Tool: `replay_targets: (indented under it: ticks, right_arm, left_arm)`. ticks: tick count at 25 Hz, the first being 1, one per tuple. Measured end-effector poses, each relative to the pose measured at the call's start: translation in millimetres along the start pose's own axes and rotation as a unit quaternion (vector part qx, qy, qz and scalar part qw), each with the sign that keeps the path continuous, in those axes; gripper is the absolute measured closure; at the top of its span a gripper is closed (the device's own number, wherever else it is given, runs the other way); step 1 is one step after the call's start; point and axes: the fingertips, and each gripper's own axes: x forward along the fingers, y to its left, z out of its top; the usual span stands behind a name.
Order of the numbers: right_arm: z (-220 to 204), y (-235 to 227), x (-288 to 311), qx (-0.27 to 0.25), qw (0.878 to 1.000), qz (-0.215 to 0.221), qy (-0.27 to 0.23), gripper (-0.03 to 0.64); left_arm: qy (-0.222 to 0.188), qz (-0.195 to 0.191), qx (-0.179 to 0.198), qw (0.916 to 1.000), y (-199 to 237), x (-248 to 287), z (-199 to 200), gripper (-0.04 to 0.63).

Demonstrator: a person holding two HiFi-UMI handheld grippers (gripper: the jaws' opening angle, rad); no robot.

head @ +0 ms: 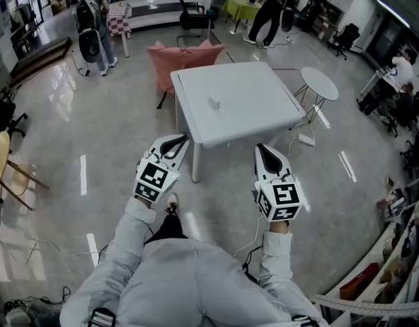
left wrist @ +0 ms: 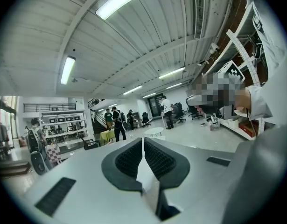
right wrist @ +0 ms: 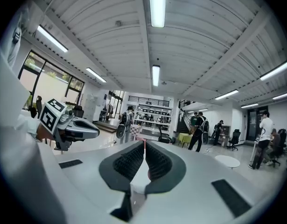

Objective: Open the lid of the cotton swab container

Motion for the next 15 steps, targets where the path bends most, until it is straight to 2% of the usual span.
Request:
replay_targets:
  ticks: [6,15]
  right_arm:
    - [-1,-13,57,-0.009,1.000,-0.004,0.001,0.580]
    - [26,-43,191,-0.002,1.000,-0.023,-0.008,0.580]
  left_arm:
    - [-0.006,-0.003,-0.003,1.0000,47,44,-14,0.565]
    - [-0.005,-0.004,0.007,1.0000,166,130,-19,0.565]
